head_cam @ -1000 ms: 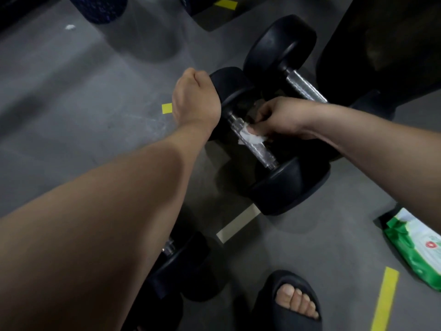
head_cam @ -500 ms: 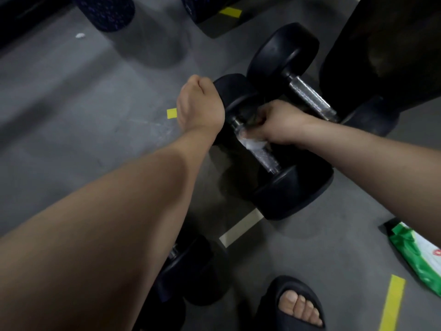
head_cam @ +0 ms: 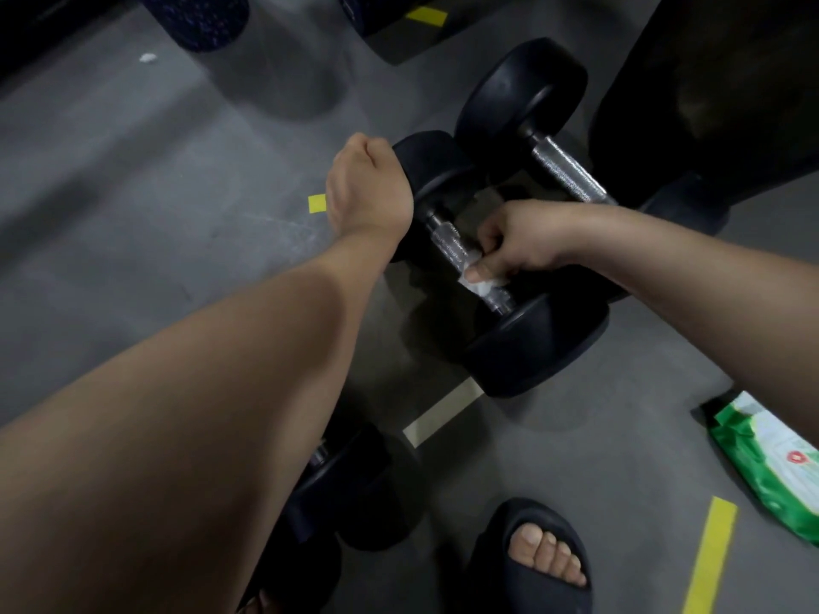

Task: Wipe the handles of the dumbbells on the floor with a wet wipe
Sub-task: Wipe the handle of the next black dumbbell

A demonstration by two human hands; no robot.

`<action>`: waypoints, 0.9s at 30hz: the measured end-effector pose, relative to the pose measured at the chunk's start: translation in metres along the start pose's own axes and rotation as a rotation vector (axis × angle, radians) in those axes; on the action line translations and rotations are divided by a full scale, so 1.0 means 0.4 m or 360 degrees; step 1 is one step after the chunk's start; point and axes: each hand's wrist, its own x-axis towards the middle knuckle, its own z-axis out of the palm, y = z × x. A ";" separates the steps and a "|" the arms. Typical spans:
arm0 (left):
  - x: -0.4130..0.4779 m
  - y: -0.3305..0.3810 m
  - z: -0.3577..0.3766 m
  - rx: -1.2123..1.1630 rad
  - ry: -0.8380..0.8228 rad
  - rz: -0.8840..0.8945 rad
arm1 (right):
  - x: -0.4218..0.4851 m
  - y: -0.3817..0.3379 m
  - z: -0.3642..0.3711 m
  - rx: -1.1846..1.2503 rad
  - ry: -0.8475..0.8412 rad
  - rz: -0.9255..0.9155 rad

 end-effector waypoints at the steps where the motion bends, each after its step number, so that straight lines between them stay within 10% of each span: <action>1: -0.001 0.001 -0.001 0.0003 0.0001 0.0002 | -0.008 -0.002 -0.001 -0.0086 -0.0054 0.0004; 12: -0.005 0.005 -0.004 0.0048 0.0009 -0.0033 | -0.031 -0.037 -0.034 -0.0517 -0.0515 0.0202; 27: 0.001 -0.002 0.001 -0.0004 0.0017 0.0038 | -0.047 -0.003 -0.036 -0.0294 -0.0269 0.0123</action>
